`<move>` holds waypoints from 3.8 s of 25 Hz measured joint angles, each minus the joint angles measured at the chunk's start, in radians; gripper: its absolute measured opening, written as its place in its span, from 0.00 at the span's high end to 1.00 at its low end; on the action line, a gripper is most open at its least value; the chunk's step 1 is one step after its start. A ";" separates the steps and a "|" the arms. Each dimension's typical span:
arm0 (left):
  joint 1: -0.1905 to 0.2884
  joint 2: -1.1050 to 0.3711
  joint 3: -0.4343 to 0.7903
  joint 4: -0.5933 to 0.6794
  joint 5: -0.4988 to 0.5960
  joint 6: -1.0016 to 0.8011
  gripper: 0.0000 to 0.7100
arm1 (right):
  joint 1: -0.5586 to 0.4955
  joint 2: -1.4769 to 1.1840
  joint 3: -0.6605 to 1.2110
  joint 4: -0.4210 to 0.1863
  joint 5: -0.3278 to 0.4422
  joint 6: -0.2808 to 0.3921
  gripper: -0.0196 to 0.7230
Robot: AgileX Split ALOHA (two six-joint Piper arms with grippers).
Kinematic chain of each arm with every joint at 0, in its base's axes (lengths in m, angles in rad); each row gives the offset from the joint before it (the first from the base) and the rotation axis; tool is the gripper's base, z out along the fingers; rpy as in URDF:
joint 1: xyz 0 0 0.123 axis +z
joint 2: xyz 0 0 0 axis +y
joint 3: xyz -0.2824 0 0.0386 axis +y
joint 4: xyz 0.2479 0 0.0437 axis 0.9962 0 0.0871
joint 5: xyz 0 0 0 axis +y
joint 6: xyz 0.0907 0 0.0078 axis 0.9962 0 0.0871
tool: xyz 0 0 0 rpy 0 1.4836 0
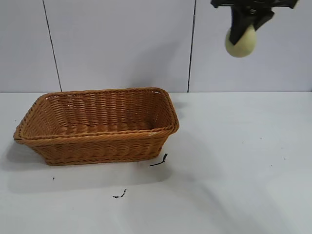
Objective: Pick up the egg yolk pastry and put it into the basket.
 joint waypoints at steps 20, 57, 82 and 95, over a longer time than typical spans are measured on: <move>0.000 0.000 0.000 0.000 0.000 0.000 0.02 | 0.333 0.355 -0.117 0.024 -0.265 0.025 0.85; 0.000 0.000 0.000 0.000 0.000 0.000 0.02 | -0.154 0.327 -0.434 -0.037 -0.022 -0.005 0.06; 0.000 0.000 0.000 0.000 0.000 0.000 0.02 | -0.282 -0.401 0.482 -0.041 -0.003 -0.009 0.06; 0.000 0.000 0.000 0.000 0.000 0.000 0.02 | -0.282 -1.097 1.175 -0.042 -0.108 -0.016 0.06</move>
